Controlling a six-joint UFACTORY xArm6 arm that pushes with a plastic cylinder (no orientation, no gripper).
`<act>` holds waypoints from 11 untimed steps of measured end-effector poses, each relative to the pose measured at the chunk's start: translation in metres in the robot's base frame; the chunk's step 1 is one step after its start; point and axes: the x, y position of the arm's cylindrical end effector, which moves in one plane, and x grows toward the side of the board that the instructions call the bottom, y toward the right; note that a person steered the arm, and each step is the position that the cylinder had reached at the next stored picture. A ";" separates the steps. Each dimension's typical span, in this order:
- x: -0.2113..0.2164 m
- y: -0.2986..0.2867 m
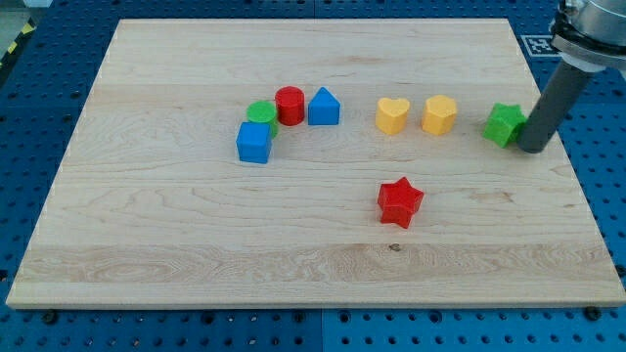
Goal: Drag the red star diagonally bottom left to the yellow heart
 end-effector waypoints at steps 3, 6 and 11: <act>0.079 -0.013; 0.103 -0.193; 0.063 -0.247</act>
